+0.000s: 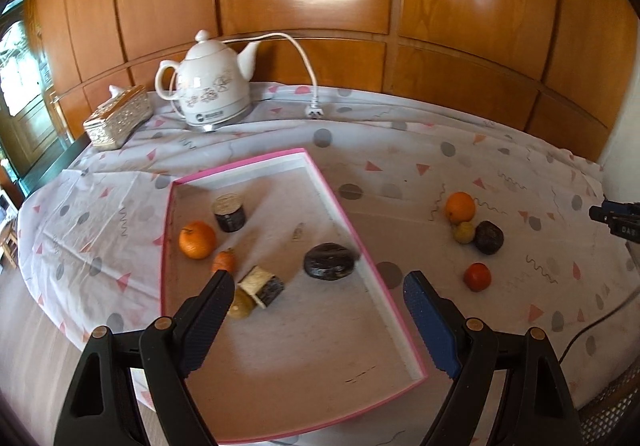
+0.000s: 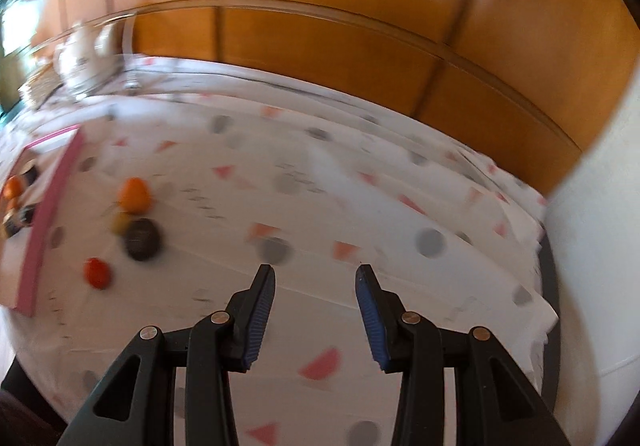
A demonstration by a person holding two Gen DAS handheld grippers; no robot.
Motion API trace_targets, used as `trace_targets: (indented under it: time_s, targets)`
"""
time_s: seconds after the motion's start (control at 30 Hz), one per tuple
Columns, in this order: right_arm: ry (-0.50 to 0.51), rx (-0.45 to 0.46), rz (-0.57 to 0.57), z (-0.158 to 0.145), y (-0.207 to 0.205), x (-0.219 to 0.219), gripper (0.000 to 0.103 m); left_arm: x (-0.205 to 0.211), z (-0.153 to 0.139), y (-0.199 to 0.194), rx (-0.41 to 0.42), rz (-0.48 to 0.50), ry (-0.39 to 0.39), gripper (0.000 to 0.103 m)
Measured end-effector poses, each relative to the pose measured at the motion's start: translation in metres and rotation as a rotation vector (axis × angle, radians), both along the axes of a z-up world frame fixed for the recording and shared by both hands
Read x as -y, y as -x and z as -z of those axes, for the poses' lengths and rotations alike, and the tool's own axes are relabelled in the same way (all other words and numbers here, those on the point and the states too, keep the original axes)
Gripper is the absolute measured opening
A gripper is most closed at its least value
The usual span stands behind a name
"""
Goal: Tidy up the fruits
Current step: 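Lift the right tool away from the tray, then move the left tool to the red tomato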
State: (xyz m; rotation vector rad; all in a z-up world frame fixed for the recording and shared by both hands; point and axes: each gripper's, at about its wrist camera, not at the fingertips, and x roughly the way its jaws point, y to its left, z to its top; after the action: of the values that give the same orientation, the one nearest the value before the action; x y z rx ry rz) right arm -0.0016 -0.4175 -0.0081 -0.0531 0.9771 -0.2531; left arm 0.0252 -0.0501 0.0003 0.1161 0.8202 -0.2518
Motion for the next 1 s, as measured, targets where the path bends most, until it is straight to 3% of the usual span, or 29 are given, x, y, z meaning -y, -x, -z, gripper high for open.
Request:
trace_targets:
  time_s: [0.47, 0.87, 1.0]
  targets:
    - [-0.097, 0.023, 0.458, 0.017, 0.029, 0.107, 0.042, 0.048, 0.006, -0.005, -0.019, 0.101, -0.039, 0.087]
    - [-0.155, 0.034, 0.672, 0.021, 0.052, 0.148, 0.043, 0.090, 0.024, -0.007, -0.065, 0.193, -0.066, 0.086]
    - [-0.163, 0.035, 0.700, 0.021, 0.057, 0.153, 0.043, 0.106, 0.031, -0.008, -0.087, 0.244, -0.071, 0.081]
